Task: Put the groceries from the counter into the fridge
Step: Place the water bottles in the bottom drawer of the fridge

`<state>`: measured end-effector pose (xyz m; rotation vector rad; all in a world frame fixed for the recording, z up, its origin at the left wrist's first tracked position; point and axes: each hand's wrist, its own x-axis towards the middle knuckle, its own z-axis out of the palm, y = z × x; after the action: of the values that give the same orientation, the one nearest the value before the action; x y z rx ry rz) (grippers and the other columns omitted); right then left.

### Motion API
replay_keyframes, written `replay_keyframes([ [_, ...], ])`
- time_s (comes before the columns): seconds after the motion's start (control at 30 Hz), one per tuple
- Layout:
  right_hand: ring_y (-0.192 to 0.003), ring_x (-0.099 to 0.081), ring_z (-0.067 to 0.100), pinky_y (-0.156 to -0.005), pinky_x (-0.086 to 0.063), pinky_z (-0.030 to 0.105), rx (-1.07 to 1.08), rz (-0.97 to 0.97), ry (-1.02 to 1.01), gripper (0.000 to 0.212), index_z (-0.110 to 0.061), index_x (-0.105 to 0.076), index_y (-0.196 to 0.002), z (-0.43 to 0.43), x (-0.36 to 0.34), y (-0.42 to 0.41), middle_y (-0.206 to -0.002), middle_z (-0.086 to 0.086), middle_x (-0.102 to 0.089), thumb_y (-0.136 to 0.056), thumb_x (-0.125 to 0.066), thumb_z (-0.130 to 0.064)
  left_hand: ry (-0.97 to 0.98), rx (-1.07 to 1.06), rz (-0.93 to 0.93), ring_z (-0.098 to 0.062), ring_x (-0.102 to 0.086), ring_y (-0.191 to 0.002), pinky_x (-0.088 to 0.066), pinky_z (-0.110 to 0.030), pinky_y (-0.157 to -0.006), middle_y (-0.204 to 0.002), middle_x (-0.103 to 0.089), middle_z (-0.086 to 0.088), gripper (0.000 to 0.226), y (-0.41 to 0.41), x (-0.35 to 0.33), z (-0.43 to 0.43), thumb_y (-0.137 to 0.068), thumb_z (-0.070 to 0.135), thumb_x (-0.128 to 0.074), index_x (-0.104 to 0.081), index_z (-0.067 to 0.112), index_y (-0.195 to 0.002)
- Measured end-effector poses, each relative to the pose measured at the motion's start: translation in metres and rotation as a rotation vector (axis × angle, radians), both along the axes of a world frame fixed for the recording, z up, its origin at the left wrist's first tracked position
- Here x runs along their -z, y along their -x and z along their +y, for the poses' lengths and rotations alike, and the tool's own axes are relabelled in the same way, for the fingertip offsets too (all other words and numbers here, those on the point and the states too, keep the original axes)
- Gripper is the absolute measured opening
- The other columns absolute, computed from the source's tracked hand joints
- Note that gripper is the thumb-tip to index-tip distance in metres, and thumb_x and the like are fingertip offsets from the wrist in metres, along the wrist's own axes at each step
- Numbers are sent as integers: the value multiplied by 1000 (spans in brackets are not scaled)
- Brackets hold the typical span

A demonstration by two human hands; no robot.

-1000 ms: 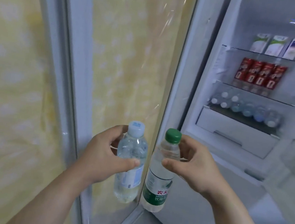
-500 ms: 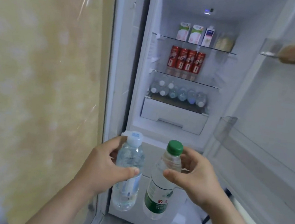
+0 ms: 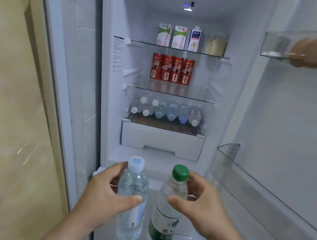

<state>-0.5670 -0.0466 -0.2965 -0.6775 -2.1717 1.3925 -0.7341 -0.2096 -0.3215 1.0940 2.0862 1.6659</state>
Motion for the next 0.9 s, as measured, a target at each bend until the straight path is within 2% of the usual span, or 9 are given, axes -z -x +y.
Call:
replay_keyframes([
  [0.03,-95,-70,8,-91,-55,38,2,-2,0,44,-43,-67,-105,11,0,6,-104,-16,-74,-73,-84,-16,-1,-7,0,-5,-67,-89,-55,-29,-80,-99,-72,18,61,6,1,12,-57,20,-91,-65,48,-105],
  [0.17,-92,-68,4,-87,-57,32,20,-2,-26,43,-37,-66,-110,49,-2,28,-103,-19,-73,-75,-82,-16,-15,-38,16,-6,-67,-90,-57,-32,-79,-100,-72,18,61,22,0,53,-51,32,-86,-63,51,-106],
  [0.3,-96,-66,2,-80,-54,21,51,17,-21,49,-39,-64,-116,73,1,46,-106,-21,-71,-74,-82,-20,-26,-78,-1,-4,-67,-86,-60,-36,-77,-96,-72,18,61,34,-1,82,-62,10,-90,-65,42,-107],
  [0.4,-95,-66,1,-74,-52,17,86,40,-1,51,-39,-63,-119,86,4,56,-108,-20,-70,-75,-82,-21,-21,-84,2,-5,-68,-86,-60,-33,-76,-97,-72,17,62,45,0,97,-63,8,-89,-65,39,-110],
  [0.57,-88,-62,-7,-62,-45,9,136,84,21,42,-43,-62,-109,103,0,70,-98,-28,-68,-78,-78,-19,-24,-76,-19,-8,-69,-85,-59,-34,-76,-95,-73,16,60,65,-2,118,-59,15,-89,-66,43,-106],
  [0.73,-81,-55,-22,-56,-44,8,144,128,51,39,-48,-58,-92,120,0,92,-85,-46,-59,-81,-75,-15,-22,-38,-3,-6,-69,-86,-54,-20,-70,-94,-73,18,62,87,-3,139,-64,4,-88,-63,43,-105],
  [0.9,-81,-57,-21,-54,-44,3,214,138,54,38,-46,-59,-88,137,10,125,-82,-43,-62,-81,-75,-12,-43,-6,-5,-6,-70,-83,-54,-24,-72,-91,-73,18,62,122,-3,160,-64,1,-87,-63,45,-100],
])
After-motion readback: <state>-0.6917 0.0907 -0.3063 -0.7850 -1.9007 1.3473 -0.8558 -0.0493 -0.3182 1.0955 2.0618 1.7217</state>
